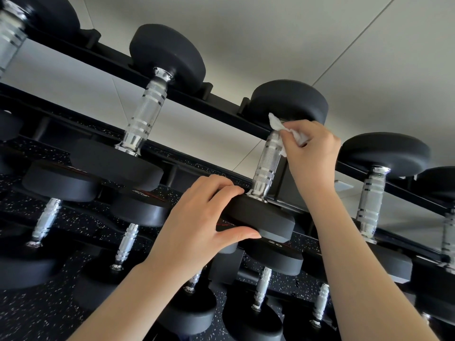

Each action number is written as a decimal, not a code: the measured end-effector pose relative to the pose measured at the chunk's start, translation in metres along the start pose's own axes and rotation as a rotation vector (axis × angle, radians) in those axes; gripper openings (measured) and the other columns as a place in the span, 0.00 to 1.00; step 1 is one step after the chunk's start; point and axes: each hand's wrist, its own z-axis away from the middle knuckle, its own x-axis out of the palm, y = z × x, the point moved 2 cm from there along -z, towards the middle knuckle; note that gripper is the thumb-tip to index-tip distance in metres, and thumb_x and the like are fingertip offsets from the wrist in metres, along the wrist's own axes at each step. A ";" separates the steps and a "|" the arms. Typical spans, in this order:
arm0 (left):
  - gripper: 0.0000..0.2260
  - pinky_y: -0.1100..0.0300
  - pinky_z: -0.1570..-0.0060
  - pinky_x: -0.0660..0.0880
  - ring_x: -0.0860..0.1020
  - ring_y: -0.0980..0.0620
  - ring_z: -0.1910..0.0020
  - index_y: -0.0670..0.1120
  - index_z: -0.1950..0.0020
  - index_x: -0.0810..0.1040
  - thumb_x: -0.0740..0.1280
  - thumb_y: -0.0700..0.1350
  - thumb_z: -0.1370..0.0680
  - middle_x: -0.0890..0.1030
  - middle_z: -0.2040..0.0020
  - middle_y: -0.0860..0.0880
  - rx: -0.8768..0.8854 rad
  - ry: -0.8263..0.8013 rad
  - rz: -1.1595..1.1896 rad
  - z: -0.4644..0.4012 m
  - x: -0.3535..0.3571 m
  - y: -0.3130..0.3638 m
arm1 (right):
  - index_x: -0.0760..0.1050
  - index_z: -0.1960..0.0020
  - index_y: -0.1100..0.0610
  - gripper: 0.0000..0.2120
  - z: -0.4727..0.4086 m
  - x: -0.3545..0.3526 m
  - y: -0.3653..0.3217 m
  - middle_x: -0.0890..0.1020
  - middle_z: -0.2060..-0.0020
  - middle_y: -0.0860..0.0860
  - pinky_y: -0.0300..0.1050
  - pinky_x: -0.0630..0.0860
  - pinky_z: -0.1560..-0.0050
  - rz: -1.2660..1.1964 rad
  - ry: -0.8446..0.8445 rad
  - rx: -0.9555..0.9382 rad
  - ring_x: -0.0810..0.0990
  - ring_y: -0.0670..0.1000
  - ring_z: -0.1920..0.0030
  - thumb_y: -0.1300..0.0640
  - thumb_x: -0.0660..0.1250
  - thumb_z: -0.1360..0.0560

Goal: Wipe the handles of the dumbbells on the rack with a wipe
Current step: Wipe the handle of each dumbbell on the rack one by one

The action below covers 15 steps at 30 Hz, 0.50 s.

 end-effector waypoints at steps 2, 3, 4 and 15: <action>0.27 0.61 0.45 0.69 0.73 0.53 0.46 0.44 0.42 0.78 0.64 0.65 0.28 0.75 0.46 0.52 0.007 -0.008 -0.009 -0.001 -0.002 0.001 | 0.82 0.53 0.57 0.05 0.006 -0.004 0.002 0.81 0.63 0.51 0.22 0.65 0.60 -0.008 -0.004 0.036 0.74 0.45 0.64 0.59 0.69 0.27; 0.27 0.61 0.45 0.69 0.73 0.54 0.46 0.44 0.41 0.78 0.64 0.64 0.28 0.75 0.46 0.52 0.010 -0.014 -0.014 -0.001 -0.003 0.001 | 0.82 0.53 0.58 0.05 0.009 -0.006 0.004 0.80 0.63 0.49 0.21 0.64 0.59 -0.010 -0.006 0.057 0.73 0.43 0.64 0.58 0.70 0.27; 0.27 0.61 0.45 0.69 0.73 0.54 0.46 0.44 0.41 0.78 0.64 0.65 0.28 0.75 0.46 0.52 0.014 -0.022 -0.021 -0.002 -0.004 0.002 | 0.82 0.53 0.58 0.05 0.013 -0.008 0.006 0.79 0.63 0.48 0.20 0.64 0.58 -0.012 -0.010 0.078 0.73 0.42 0.63 0.59 0.70 0.27; 0.27 0.63 0.43 0.62 0.71 0.54 0.45 0.45 0.41 0.79 0.62 0.65 0.28 0.76 0.46 0.51 0.196 -0.141 -0.146 -0.018 -0.010 0.031 | 0.79 0.50 0.55 0.06 0.061 -0.071 0.026 0.74 0.71 0.43 0.26 0.67 0.69 0.002 0.045 0.315 0.71 0.41 0.74 0.57 0.68 0.26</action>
